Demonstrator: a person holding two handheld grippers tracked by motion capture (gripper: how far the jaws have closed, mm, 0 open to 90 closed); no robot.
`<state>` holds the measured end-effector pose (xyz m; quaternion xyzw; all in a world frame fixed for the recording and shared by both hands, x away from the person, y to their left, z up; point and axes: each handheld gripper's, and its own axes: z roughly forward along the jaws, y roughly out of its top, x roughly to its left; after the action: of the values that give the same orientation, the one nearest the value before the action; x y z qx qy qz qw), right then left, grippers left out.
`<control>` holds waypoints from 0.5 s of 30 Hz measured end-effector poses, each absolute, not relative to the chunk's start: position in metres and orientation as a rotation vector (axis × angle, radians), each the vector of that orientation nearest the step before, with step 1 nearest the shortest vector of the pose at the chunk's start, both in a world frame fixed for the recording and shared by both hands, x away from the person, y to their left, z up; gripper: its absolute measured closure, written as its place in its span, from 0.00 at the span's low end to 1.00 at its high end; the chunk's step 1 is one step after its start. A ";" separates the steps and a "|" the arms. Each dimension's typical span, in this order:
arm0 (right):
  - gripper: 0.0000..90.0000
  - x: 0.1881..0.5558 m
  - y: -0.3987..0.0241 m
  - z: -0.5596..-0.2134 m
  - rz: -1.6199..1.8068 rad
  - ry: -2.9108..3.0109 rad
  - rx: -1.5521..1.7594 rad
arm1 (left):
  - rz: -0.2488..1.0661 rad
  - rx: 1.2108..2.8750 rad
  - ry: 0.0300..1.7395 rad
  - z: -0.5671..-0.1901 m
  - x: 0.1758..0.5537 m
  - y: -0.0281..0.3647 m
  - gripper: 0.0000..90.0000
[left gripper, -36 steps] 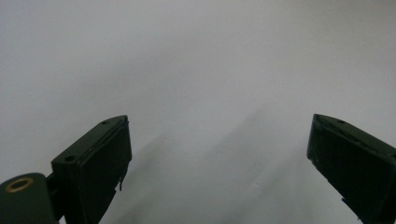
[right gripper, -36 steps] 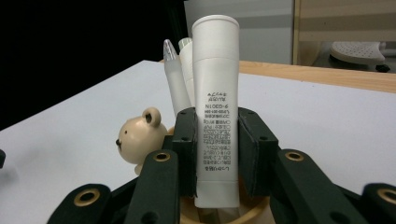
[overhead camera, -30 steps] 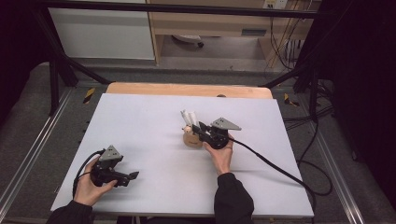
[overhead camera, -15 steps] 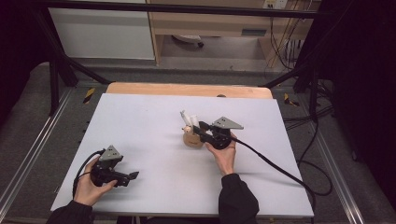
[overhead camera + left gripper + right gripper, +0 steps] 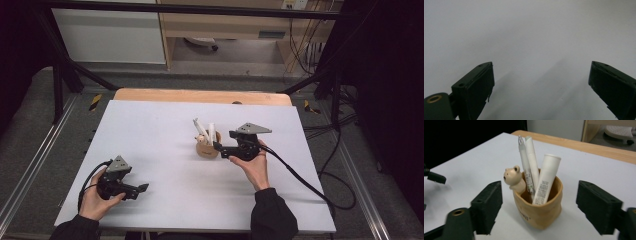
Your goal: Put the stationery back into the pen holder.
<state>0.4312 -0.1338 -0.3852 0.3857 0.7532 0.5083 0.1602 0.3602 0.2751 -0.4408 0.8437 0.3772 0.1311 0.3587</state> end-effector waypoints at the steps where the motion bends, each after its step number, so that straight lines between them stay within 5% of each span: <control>1: 0.18 0.429 -0.136 -0.384 1.448 2.160 1.103 | 0.339 2.177 0.972 -0.441 0.360 0.275 0.07; 15: 0.01 0.406 -0.166 -0.392 1.307 2.276 1.156 | 0.339 2.174 0.974 -0.442 0.360 0.274 0.07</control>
<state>0.4055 -0.1659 -0.3921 0.3992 0.7862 0.4514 0.1367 0.3601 0.2742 -0.4421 0.8432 0.3776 0.1313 0.3593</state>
